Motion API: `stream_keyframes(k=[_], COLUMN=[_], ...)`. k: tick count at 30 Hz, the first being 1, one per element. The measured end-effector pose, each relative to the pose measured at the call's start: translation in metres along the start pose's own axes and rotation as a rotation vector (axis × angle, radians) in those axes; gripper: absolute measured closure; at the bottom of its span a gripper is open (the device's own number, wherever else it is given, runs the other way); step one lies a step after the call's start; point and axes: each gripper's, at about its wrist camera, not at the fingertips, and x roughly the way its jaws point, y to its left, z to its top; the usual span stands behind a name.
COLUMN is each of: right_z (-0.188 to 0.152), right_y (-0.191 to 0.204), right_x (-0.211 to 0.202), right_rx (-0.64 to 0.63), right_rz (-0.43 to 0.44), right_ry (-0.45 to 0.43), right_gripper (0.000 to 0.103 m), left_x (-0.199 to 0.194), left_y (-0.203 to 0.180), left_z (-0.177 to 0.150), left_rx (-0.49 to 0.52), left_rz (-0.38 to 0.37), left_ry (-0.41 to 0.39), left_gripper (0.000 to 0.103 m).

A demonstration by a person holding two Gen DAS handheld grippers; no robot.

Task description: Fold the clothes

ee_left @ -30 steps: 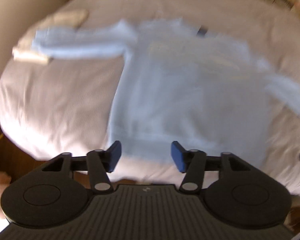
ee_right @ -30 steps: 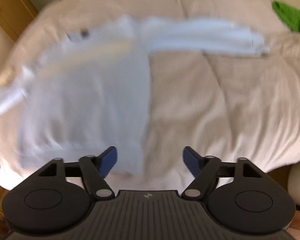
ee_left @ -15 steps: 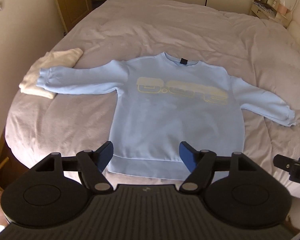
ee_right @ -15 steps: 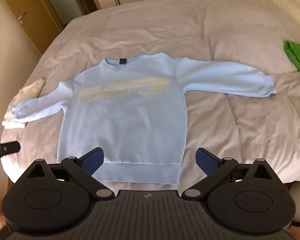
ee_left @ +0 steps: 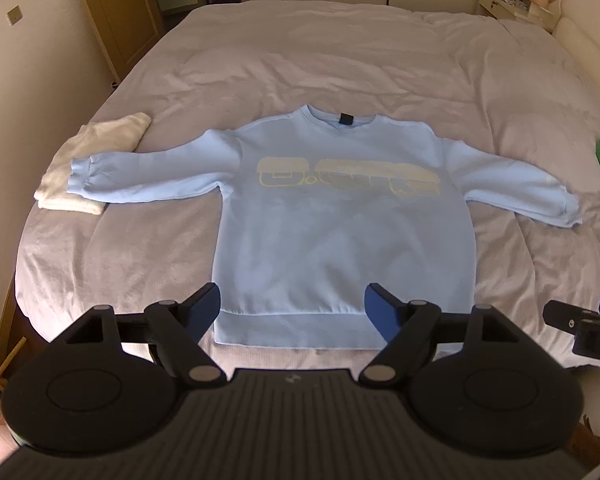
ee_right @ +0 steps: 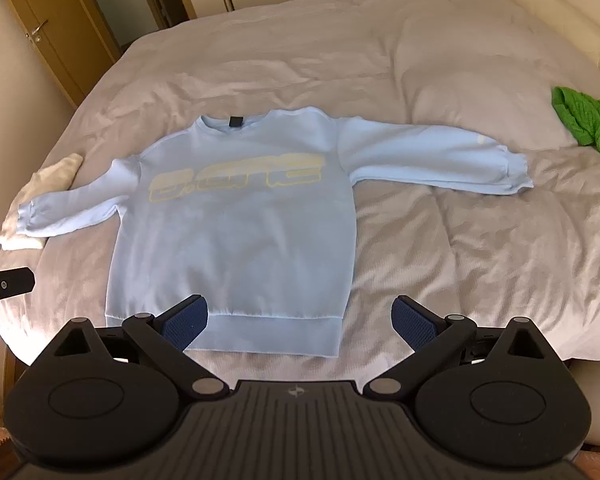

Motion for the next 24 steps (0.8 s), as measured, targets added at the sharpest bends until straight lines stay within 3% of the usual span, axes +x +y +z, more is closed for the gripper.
stream_keyframes(k=[24], right_z=[-0.016], right_y=[0.007], right_x=[-0.001], right_rx=[-0.064], right_rz=[-0.022], right_ry=[0.043], right_gripper=[0.002], left_x=[0.010], left_y=[0.000], left_z=[-0.029], left_rx=[-0.019], left_rz=[0.018], left_ry=[0.081], left_gripper=[0.026])
